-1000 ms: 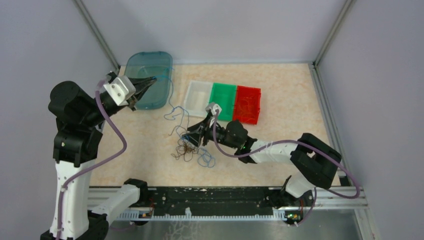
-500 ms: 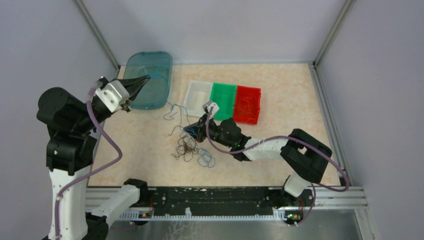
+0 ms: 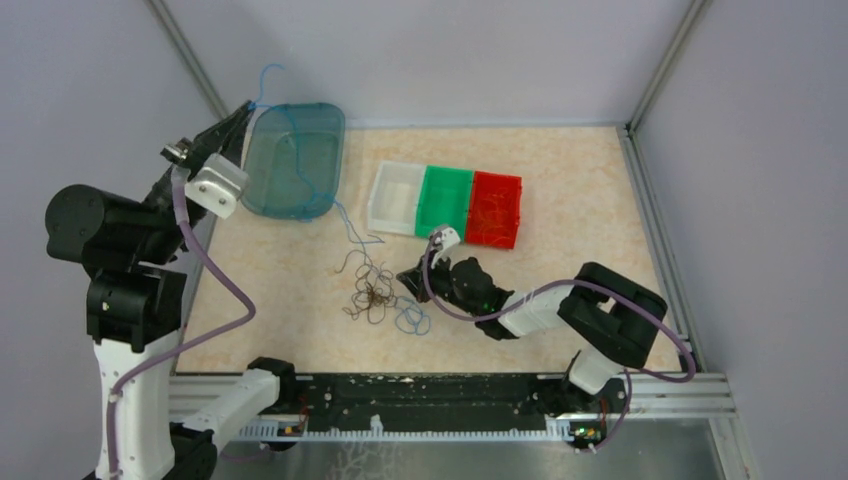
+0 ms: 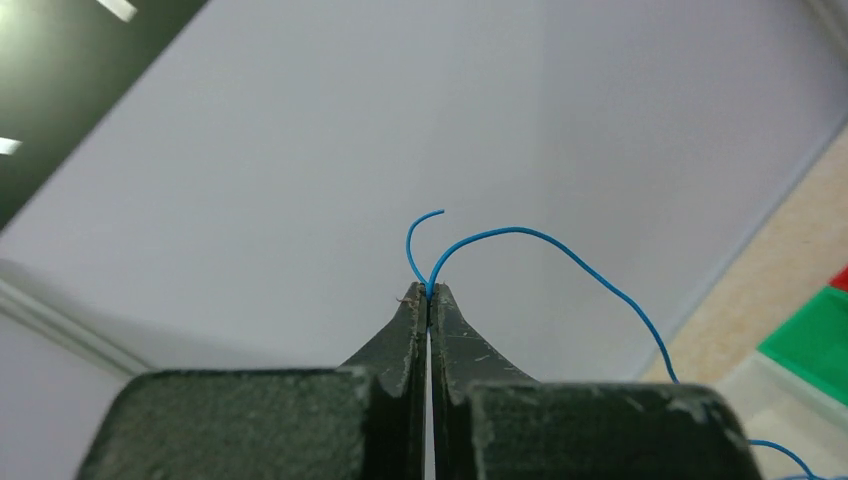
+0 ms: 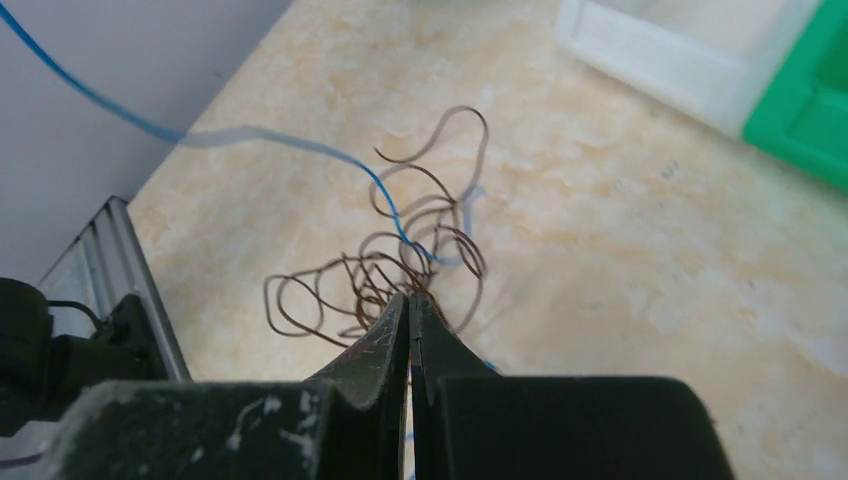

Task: Untangle the cables

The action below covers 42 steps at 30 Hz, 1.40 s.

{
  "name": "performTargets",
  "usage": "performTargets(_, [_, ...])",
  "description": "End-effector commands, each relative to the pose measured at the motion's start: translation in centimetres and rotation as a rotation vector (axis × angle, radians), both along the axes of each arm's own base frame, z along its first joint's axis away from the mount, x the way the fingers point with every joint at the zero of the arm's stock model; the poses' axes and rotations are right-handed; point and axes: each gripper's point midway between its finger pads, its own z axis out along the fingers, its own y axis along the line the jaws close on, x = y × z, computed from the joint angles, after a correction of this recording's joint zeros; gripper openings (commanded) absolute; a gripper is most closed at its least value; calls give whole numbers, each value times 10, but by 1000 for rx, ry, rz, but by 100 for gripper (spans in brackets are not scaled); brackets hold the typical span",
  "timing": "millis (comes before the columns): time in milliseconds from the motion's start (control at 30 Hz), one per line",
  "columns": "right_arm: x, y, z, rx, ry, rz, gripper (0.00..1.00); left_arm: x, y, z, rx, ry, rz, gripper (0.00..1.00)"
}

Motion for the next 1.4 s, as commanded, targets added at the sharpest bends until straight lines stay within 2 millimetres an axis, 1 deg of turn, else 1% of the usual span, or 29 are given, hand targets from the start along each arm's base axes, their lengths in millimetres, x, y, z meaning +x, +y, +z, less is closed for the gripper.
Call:
performTargets(0, [6, -19, 9, 59, 6, -117, 0, -7, 31, 57, 10, -267, 194, 0])
performTargets(100, [5, -31, -7, 35, 42, -159, 0, -14, 40, 78, 5, -361, 248, 0])
performTargets(133, [2, -33, -11, 35, 47, -152, 0, -16, 40, 82, 0, -369, 248, 0])
performTargets(200, [-4, -27, -1, 69, 17, -99, 0, -17, 35, 81, 1, -346, 213, 0])
performTargets(233, [-5, -23, 6, 81, 5, -80, 5, -19, 31, 79, 5, -332, 187, 0])
performTargets(300, [-4, -15, 28, 117, -58, -46, 25, -23, 19, 69, 17, -300, 111, 0])
performTargets(333, [-3, -11, 45, 147, -107, -32, 35, -24, 15, 64, 19, -281, 83, 0])
performTargets(400, [-2, -4, 76, 186, -196, -3, 49, -26, 8, 56, 24, -251, 37, 0])
performTargets(467, [-2, 5, 103, 196, -280, 33, 63, -29, 4, 50, 28, -234, 8, 0])
performTargets(500, [-3, 10, 116, 207, -312, 54, 68, -29, 2, 49, 30, -227, -2, 0])
performTargets(567, [-7, 23, 139, 224, -370, 120, 72, -31, 1, 47, 28, -219, -14, 0])
performTargets(667, [-9, 47, 161, 223, -404, 218, 73, -32, -1, 46, 28, -212, -27, 0])
performTargets(767, [-12, 64, 172, 249, -423, 306, 73, -33, -2, 45, 28, -208, -39, 0])
performTargets(867, [-27, 74, 181, 299, -453, 417, 73, -33, -3, 44, 31, -203, -42, 0])
performTargets(933, [-41, 79, 188, 338, -466, 507, 73, -32, -3, 43, 34, -200, -41, 0])
performTargets(1000, [-49, 88, 183, 352, -451, 574, 73, -32, -4, 42, 37, -200, -44, 0])
performTargets(1033, [-49, 92, 179, 351, -438, 588, 72, -32, -4, 43, 37, -201, -45, 0])
performTargets(1200, [-52, 103, 182, 380, -434, 621, 69, -31, -5, 43, 33, -198, -50, 0])
performTargets(1267, [-50, 106, 184, 386, -430, 614, 64, -31, -4, 44, 32, -201, -46, 0])
performTargets(1367, [-41, 110, 183, 393, -421, 572, 41, -32, -4, 45, 32, -205, -43, 0])
